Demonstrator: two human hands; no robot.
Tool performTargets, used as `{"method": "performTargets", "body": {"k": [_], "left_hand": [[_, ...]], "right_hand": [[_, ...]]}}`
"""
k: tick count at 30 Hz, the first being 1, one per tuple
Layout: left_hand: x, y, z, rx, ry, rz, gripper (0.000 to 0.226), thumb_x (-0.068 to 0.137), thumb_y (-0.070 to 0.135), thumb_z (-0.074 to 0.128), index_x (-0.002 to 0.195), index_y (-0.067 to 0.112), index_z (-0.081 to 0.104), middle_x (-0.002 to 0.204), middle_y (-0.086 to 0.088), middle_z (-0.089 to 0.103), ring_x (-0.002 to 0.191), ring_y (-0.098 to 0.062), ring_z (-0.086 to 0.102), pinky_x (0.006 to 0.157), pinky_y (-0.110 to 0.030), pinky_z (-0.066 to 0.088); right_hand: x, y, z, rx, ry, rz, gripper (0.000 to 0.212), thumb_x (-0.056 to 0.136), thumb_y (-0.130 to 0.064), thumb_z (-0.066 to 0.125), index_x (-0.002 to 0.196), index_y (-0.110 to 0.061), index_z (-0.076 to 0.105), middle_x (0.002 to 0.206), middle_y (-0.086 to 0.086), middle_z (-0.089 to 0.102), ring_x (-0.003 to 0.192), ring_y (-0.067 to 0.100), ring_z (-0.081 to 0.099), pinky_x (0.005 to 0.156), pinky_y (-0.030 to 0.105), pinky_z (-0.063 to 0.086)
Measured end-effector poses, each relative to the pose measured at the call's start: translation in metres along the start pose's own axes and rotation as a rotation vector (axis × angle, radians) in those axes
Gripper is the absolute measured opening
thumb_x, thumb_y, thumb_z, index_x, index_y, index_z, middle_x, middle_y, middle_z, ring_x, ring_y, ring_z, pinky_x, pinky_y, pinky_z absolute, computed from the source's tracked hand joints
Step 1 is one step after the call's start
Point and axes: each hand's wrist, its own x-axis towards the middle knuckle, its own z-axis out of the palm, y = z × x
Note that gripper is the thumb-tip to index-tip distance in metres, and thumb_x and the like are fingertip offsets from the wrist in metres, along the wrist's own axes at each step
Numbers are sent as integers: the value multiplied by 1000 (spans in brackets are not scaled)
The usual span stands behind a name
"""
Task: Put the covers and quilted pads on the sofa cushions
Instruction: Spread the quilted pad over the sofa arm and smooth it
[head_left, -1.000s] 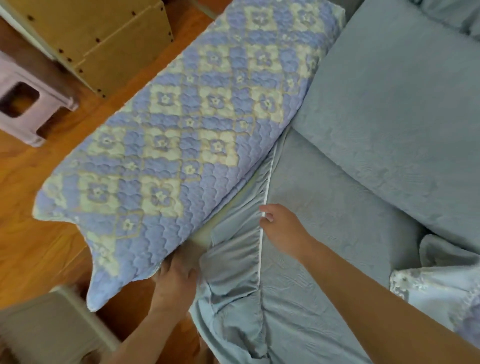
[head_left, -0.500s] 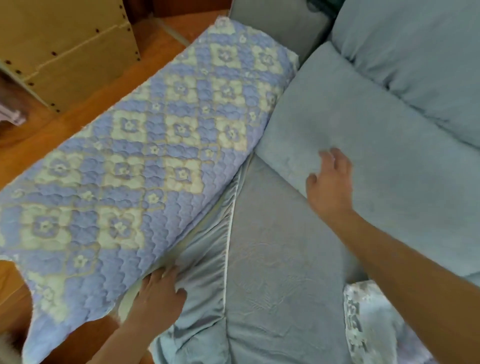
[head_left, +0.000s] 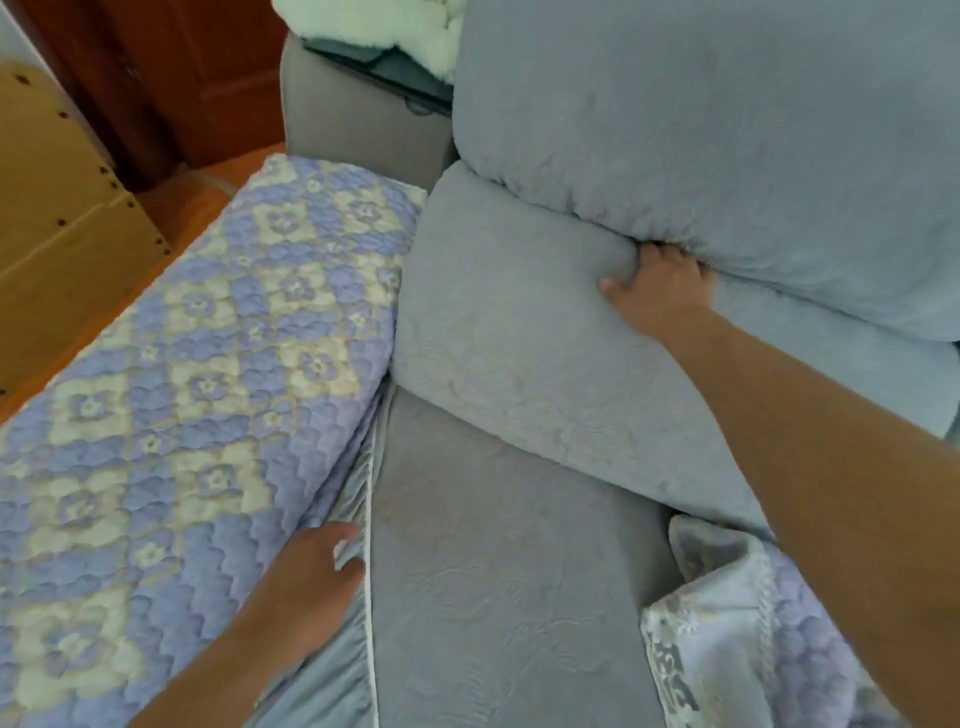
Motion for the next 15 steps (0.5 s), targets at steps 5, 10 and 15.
{"method": "performTargets", "body": {"k": [5,10,15], "left_hand": [[36,55,-14,-50,31,156,41,97,14,57,138,16,55,134,-7,60,106,-17,63,84,-18,43],[134,146,-67,-213,168,301,52,100,24,56,148,7,44,145,-11,51,132,-28,50,110,-34,38],[213,228,-102,-403,149,263,70,102,54,42,152,5,33,152,-12,43,138,-28,43,106,-31,34]], "right_hand": [[-3,1,7,7,150,-3,54,93,-51,51,133,-14,56,134,14,58,127,34,48,108,45,34],[-22,-2,30,23,184,-28,67,97,-49,40,150,-10,36,150,12,44,141,31,34,122,47,12],[-18,0,34,88,132,6,72,99,-51,35,158,-13,19,163,8,24,152,25,15,125,44,0]]}}
